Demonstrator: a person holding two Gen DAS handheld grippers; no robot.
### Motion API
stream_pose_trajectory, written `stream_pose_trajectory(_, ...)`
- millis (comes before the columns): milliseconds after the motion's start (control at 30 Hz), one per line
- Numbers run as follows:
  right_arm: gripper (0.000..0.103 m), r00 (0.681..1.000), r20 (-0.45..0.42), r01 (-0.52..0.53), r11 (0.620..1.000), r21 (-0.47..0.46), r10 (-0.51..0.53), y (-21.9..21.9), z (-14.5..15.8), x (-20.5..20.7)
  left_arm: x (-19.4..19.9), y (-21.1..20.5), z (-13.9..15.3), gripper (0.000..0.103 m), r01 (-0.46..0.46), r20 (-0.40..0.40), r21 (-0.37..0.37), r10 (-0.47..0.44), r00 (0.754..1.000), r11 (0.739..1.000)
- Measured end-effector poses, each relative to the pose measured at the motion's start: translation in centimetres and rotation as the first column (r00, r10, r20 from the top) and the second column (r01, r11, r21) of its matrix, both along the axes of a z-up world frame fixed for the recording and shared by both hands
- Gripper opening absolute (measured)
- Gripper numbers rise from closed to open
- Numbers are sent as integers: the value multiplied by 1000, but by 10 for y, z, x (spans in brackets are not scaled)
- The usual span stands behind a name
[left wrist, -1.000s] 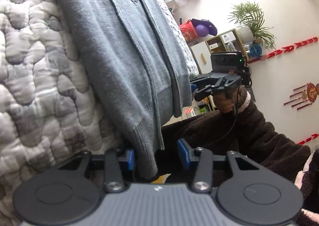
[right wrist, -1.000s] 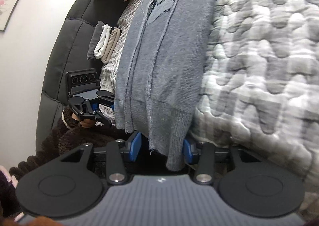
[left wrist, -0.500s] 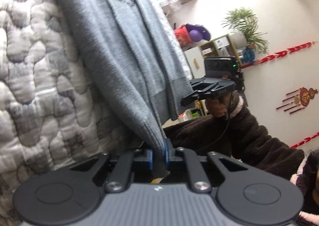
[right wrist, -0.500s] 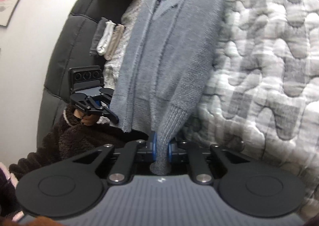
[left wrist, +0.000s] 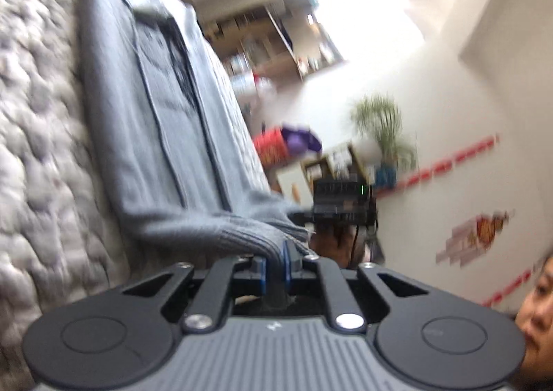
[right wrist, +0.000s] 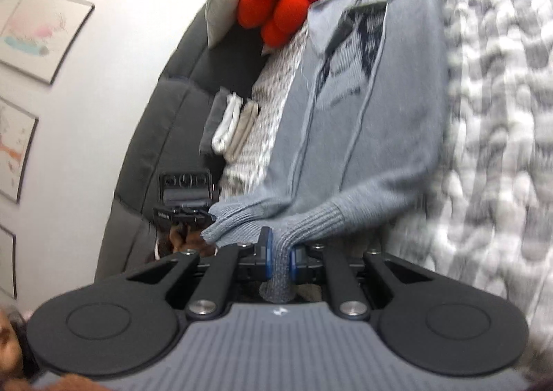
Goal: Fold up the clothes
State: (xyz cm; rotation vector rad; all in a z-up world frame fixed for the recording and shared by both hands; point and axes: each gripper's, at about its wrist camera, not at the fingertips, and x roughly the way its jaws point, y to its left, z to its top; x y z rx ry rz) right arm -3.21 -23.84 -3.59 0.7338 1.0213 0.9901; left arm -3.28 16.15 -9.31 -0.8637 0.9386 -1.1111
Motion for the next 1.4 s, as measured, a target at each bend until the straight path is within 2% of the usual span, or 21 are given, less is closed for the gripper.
stream_pose_trajectory(133,13,993,-36,112,994,6,-112,0,-4,16,9,6,-1,9,-105,-29,-20,104,994,994)
stream_pose_trajectory(233,13,982,-76,172,985,-1,-171,-2,-11,28,13,5,-5,9,-147,-41,-1,146,988,989)
stream_pose_trajectory(500,15,960,-157,231,973,-25,-232,-3,-31,47,27,20,-19,12,-239,-81,61,243,967,969)
stream_pose_trajectory(600,15,953,-171,252,968,1,-248,-13,-30,48,27,27,-19,18,-276,-83,62,280,956,959)
stream_pose_trajectory(667,16,948,-179,270,963,23,-261,-16,-30,49,26,32,-19,28,-304,-87,57,308,948,951)
stream_pose_trajectory(733,17,945,-186,281,959,34,-270,-18,-30,50,25,36,-17,33,-329,-81,62,333,939,942)
stream_pose_trajectory(833,17,942,-183,294,955,40,-282,-24,-27,48,23,38,-12,38,-362,-44,95,367,929,927)
stream_pose_trajectory(967,20,938,-162,320,946,60,-307,-32,-21,46,19,38,-4,38,-399,20,150,401,916,905)
stream_pose_trajectory(1033,25,932,-154,341,937,70,-328,-38,-19,44,21,35,1,38,-409,53,173,406,912,896)
stream_pose_trajectory(1067,35,928,-146,356,932,73,-343,-39,-18,43,21,33,3,38,-413,69,183,408,910,892)
stream_pose_trajectory(1100,40,923,-137,371,925,75,-359,-40,-16,43,22,32,5,38,-417,80,188,409,909,889)
stream_pose_trajectory(1200,40,910,-113,409,909,80,-399,-43,-12,43,25,29,9,38,-423,107,198,409,906,884)
stream_pose_trajectory(1400,40,908,-10,418,908,-19,-418,-27,-6,44,28,23,10,38,-428,142,213,406,903,878)
